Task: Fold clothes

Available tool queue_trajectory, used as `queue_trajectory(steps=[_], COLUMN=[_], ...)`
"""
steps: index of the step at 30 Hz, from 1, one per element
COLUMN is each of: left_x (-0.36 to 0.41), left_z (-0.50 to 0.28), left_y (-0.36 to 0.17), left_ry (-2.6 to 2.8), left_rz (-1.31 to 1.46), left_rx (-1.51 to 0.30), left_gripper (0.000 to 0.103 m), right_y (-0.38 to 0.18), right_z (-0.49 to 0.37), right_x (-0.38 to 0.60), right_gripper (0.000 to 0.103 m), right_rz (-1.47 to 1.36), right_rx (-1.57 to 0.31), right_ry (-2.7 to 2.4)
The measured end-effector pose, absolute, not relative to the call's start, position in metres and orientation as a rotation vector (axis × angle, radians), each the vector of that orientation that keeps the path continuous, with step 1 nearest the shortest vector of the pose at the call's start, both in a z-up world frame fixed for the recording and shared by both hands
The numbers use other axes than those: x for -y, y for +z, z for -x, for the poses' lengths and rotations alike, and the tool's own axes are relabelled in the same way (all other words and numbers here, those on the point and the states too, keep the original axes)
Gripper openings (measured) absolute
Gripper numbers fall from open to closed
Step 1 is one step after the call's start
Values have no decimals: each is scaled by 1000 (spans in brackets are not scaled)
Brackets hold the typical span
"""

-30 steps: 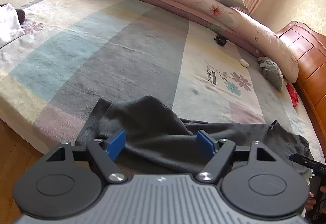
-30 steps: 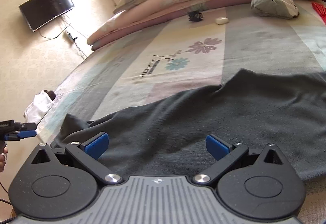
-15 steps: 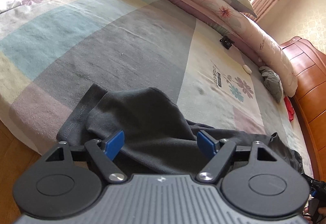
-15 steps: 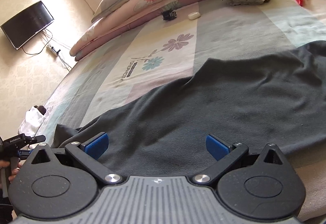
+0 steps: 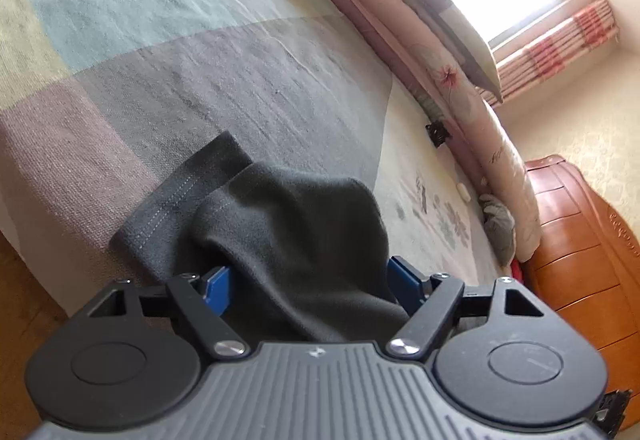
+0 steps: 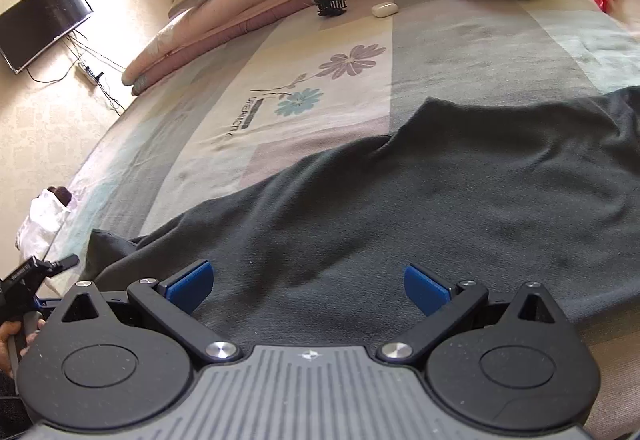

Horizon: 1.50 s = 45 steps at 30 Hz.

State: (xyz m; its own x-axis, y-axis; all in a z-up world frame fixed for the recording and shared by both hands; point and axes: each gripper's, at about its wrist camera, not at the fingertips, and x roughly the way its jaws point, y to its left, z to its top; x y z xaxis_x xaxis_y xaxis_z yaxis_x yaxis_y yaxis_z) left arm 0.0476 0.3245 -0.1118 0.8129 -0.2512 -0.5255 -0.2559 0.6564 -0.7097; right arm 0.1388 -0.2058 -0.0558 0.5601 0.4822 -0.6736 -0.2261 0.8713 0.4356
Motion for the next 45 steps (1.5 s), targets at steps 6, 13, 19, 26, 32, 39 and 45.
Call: queue_trajectory(steps=[6,13,19,26,32,39,45], left_x=[-332,-338,-339,-307,-301,-329,-330], left_z=[-51,-48,-59,-24,-4,3,-18], left_y=[-126,-130,-138,-86,-83,-92,-64], left_ry=[-17,-43,121,184,231,434,293], left_rz=[933,988,929,668,509,442,325], left_rx=[-543,-422,-517,-429,-518,-609,-580], left_gripper=[78,77,3,0,3,15,26], right_y=[-62,-71,-70,-73,-76,-71,-73], right_z=[-141,-140,-137,-141,-143,-142,-144], right_x=[208,205,204,201,192,191,183], right_gripper=[103,103,103,103,103,103,103], right_rz=[-309,-281,-262,-258,-234,-201,-194], right_rx=[-903,-933,-923,-937,-946,-939,-942], right_ry=[396,385,384,387,402,398,403])
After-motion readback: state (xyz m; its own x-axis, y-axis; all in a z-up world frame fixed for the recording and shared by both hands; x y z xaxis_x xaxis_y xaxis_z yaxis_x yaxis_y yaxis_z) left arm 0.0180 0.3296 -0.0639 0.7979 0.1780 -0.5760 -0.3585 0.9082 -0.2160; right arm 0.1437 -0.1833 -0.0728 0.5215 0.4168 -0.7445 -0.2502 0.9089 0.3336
